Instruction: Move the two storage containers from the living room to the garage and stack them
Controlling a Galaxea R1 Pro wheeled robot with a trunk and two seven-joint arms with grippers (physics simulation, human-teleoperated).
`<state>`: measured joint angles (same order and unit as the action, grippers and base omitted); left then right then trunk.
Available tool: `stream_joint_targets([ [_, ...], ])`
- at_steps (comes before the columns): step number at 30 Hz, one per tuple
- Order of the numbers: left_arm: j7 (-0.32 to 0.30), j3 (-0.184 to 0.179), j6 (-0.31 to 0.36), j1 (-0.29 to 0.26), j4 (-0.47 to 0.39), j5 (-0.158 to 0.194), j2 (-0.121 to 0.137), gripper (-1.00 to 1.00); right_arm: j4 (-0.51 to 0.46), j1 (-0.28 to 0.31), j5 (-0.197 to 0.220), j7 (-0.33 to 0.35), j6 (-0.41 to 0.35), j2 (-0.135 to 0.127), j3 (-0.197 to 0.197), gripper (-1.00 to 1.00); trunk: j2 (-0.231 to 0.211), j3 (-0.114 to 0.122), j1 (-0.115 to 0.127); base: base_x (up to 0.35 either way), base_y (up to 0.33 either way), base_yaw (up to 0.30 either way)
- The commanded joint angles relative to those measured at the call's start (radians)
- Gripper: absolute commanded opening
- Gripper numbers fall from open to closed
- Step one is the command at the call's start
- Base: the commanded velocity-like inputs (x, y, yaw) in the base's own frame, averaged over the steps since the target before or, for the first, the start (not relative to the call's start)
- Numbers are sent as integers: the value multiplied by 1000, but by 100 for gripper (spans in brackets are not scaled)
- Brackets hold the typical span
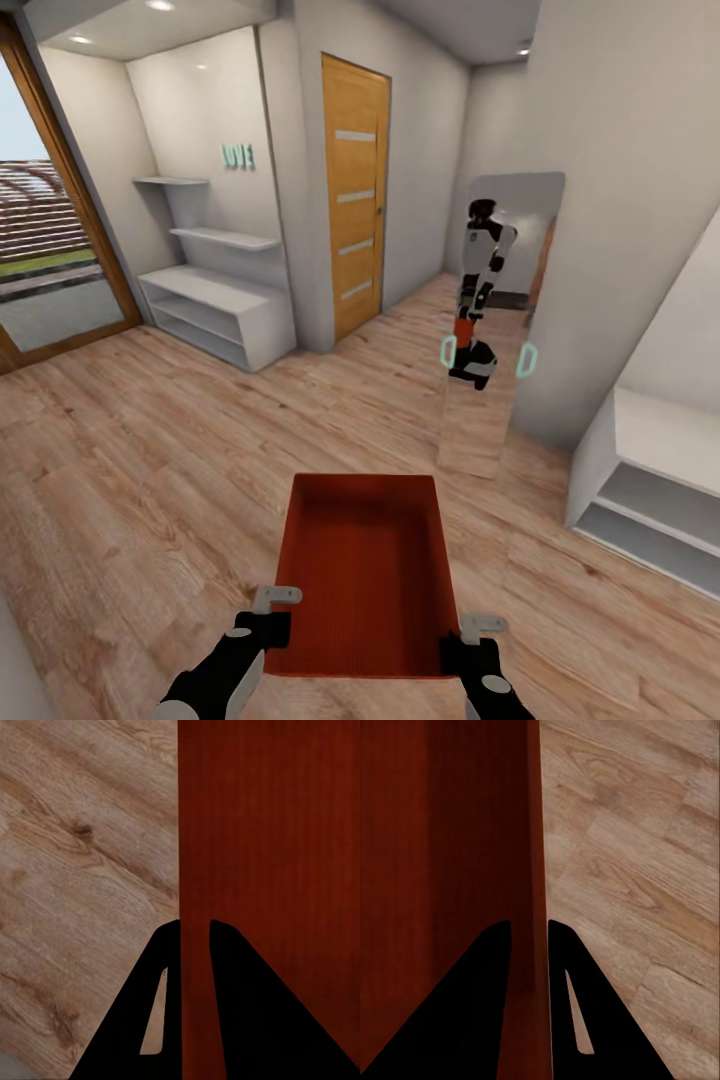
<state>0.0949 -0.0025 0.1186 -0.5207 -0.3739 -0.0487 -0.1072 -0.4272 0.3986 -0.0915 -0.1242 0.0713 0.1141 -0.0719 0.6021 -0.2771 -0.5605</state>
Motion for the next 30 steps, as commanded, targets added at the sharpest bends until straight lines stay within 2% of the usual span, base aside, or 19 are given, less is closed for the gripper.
stream_joint_targets([
  [1,-32,-11,6,-1,-5,0,-8,-100,4,0,-4,-18,-12,2,-5,-100,1,-1,-1,336,0,0],
  [30,-32,-11,5,-1,-5,0,-8,-100,4,0,-4,-17,-12,2,-5,-100,1,-1,-1,336,0,0],
])
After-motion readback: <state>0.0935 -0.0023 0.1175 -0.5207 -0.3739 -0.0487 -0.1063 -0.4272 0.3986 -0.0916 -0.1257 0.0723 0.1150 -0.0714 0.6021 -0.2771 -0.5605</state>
